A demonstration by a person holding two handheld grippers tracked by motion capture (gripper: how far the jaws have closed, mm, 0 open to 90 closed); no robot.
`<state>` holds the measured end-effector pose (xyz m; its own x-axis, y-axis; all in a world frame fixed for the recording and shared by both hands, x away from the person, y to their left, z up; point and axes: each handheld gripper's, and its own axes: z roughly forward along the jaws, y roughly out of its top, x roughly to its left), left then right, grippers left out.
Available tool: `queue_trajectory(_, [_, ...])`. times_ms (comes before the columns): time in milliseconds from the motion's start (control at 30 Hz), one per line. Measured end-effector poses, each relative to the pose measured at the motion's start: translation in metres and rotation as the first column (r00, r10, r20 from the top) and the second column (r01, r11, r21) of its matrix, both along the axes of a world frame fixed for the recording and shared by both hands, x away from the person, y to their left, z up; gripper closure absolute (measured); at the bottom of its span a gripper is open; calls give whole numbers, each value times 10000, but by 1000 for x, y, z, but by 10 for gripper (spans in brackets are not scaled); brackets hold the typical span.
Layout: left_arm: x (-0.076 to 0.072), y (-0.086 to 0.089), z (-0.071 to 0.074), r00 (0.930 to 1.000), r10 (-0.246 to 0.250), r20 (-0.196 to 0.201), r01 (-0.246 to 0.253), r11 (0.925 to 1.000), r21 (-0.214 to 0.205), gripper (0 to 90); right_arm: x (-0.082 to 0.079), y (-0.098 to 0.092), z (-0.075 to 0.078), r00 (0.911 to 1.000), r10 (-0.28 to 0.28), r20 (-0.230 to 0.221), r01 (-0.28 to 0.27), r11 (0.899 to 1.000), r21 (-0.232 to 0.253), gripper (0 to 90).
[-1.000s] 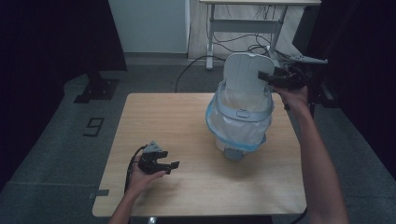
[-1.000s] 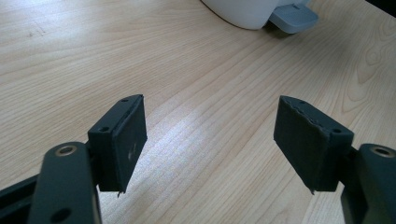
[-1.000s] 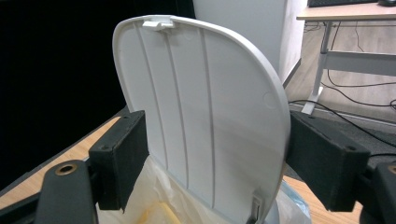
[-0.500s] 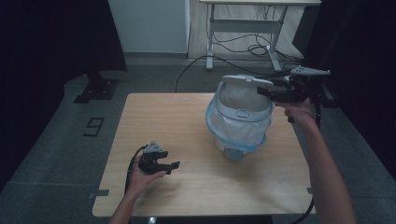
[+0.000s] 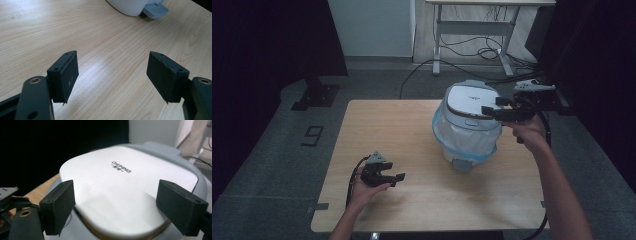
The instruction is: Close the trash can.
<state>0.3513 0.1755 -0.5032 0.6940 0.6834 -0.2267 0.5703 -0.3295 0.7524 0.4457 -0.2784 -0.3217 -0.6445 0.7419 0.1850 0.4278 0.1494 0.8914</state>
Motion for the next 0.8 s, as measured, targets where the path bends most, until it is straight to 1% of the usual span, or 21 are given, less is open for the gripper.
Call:
queue_trajectory(100, [0,-1,0,10000,-14,1,14,10000,27,255,4,7,-3,9997,-258,-7,258,9995,-207,157])
queue_trajectory(167, [0,0,0,10000,-1,-1,1,10000,23,255,5,13,-3,9986,-499,170,506,9976,-463,159])
queue_trajectory(200, [0,0,0,10000,3,-3,-3,10000,27,255,5,17,-3,9978,-605,284,624,9954,-720,159])
queue_trajectory(267, [0,1,0,10000,27,-41,-27,10000,-1,255,4,26,-4,9945,-857,610,935,9860,-1379,155])
queue_trajectory(333, [0,2,0,10000,52,-51,-52,10000,-6,255,4,31,-4,9923,-1069,625,1149,9833,-1414,155])
queue_trajectory(433, [0,2,0,10000,73,-45,-73,10000,16,255,3,33,-4,9899,-1303,563,1374,9793,-1487,155])
queue_trajectory(467, [0,2,0,10000,74,-50,-74,10000,41,255,2,34,-3,9888,-1398,524,1465,9759,-1616,165])
queue_trajectory(500, [0,1,-1,9999,87,-63,-87,10000,43,255,1,36,-4,9865,-1524,602,1611,9693,-1856,161])
queue_trajectory(567, [0,1,-1,9999,79,-75,-79,9999,81,255,-1,37,-4,9844,-1653,605,1739,9667,-1876,162])
queue_trajectory(700, [0,1,-1,9999,81,-70,-81,10000,50,255,-4,35,-6,9834,-1640,775,1753,9691,-1736,161])
queue_trajectory(767, [1,2,-1,9999,89,-56,-89,9999,54,254,-7,33,-7,9793,-1771,981,1912,9683,-1609,162])
queue_trajectory(800, [1,2,-2,9999,105,-78,-105,9999,22,255,-10,31,-6,9749,-1921,1126,2070,9682,-1405,161])
